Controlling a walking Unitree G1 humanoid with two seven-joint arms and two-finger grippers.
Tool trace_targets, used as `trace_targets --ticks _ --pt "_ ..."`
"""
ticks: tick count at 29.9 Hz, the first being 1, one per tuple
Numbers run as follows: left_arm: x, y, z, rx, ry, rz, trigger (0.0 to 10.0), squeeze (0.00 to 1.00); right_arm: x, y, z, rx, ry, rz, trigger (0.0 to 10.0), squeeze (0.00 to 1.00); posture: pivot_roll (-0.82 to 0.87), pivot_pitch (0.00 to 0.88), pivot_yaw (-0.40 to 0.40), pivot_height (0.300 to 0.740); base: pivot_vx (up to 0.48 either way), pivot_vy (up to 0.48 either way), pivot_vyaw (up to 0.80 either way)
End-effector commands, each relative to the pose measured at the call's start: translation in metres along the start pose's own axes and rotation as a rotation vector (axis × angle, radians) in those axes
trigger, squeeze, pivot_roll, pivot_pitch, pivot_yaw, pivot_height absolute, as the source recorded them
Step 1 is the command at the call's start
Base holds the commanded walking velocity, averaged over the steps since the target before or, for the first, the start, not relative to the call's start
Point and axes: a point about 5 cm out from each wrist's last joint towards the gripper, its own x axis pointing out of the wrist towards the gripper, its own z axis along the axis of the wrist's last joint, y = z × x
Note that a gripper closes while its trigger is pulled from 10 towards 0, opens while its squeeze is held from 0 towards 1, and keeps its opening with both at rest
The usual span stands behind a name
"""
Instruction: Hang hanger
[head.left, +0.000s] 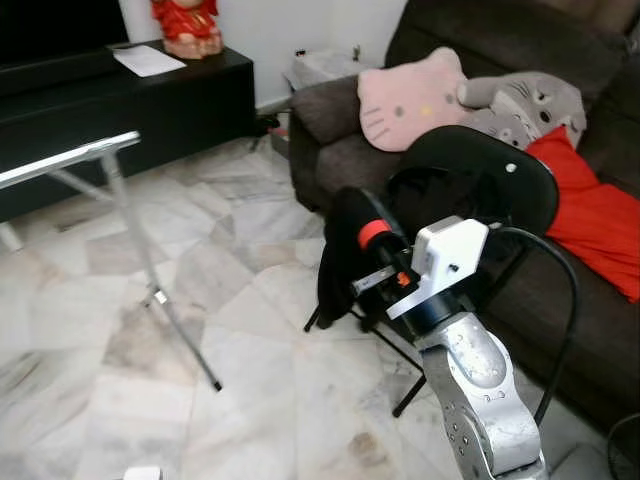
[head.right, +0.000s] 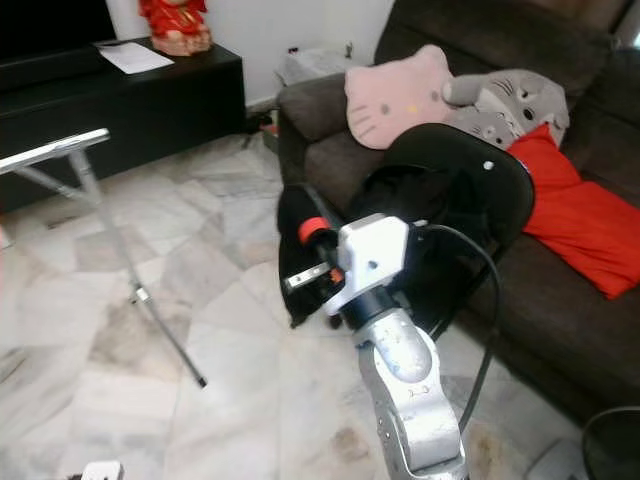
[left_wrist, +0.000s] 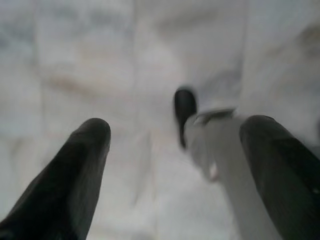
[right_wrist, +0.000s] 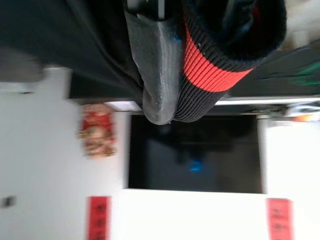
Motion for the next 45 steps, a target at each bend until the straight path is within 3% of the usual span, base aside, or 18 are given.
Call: trace_targets --ticks 1,12,17,22,25,26,27,28,29,32,33,36,38,41,45 --pt "-0.002 -0.003 -0.011 -0.017 0.038 -0.004 10.0 0.00 -0.002 0.004 0.006 0.006 -0.013 0.046 10.0 0.00 -0.17 0.125 -0.028 0.740 -0.304 0.000 0.00" --pt "-0.002 -0.001 -0.011 -0.008 0.046 0.002 10.0 0.00 0.000 0.023 0.024 0.088 -0.074 0.225 10.0 0.00 -0.17 0.118 -0.030 0.740 -0.077 0.000 0.00" --pt "-0.002 0.000 -0.010 -0.006 0.048 0.002 10.0 0.00 -0.008 0.041 0.043 0.221 -0.148 0.423 10.0 0.00 -0.17 0.113 -0.028 0.740 0.000 0.000 0.00" --pt "-0.002 0.000 -0.010 -0.006 0.049 0.001 10.0 0.00 -0.011 0.043 0.051 0.269 -0.189 0.446 10.0 0.00 -0.17 0.112 -0.027 0.740 0.000 0.000 0.00" --pt "-0.002 -0.001 -0.011 -0.003 0.053 -0.001 10.0 0.00 -0.008 0.003 0.032 0.199 -0.128 0.167 10.0 0.00 -0.17 0.112 -0.025 0.740 0.000 0.000 0.00" --pt "-0.002 -0.001 -0.011 -0.003 0.053 -0.001 10.0 0.00 -0.008 0.003 0.032 0.199 -0.128 0.167 10.0 0.00 -0.17 0.112 -0.025 0.740 0.000 0.000 0.00" --pt "-0.002 -0.001 -0.012 -0.002 0.054 -0.002 10.0 0.00 -0.009 -0.012 0.024 0.189 -0.096 0.061 10.0 0.00 -0.17 0.113 -0.023 0.740 0.000 0.000 0.00" --pt "-0.002 -0.001 -0.012 -0.002 0.054 -0.002 10.0 0.00 -0.009 -0.012 0.024 0.189 -0.096 0.061 10.0 0.00 -0.17 0.113 -0.023 0.740 0.000 0.000 0.00" --pt "-0.002 -0.001 -0.013 0.000 0.056 -0.002 10.0 0.00 -0.015 -0.037 0.008 0.180 -0.036 -0.118 10.0 0.00 -0.17 0.114 -0.024 0.740 0.000 0.000 0.00" --pt "-0.003 0.000 -0.013 -0.001 0.058 0.000 10.0 0.00 -0.031 -0.070 -0.020 0.196 0.085 -0.388 10.0 0.00 -0.16 0.116 -0.024 0.740 0.000 0.000 0.00" --pt "-0.003 0.001 -0.014 -0.002 0.059 0.003 10.0 0.00 -0.048 -0.091 -0.045 0.213 0.211 -0.595 10.0 0.00 -0.16 0.116 -0.024 0.740 0.000 0.000 0.00" --pt "-0.004 0.002 -0.015 -0.002 0.062 0.007 10.0 0.00 -0.071 -0.105 -0.069 0.193 0.323 -0.759 10.0 0.00 -0.16 0.116 -0.025 0.740 0.000 0.000 0.00" --pt "-0.004 0.003 -0.016 -0.004 0.062 0.008 10.0 0.00 -0.079 -0.106 -0.080 0.230 0.360 -0.793 10.0 0.00 -0.15 0.117 -0.024 0.740 0.000 0.000 0.00" --pt "-0.005 0.004 -0.016 -0.002 0.065 0.011 10.0 0.00 -0.090 -0.107 -0.094 0.192 0.411 -0.855 10.0 0.00 -0.15 0.114 -0.022 0.740 0.000 0.000 0.00" --pt "-0.005 0.006 -0.017 0.000 0.066 0.012 10.0 0.00 -0.088 -0.107 -0.092 0.170 0.393 -0.874 10.0 0.00 -0.15 0.109 -0.019 0.740 0.000 0.000 0.00"
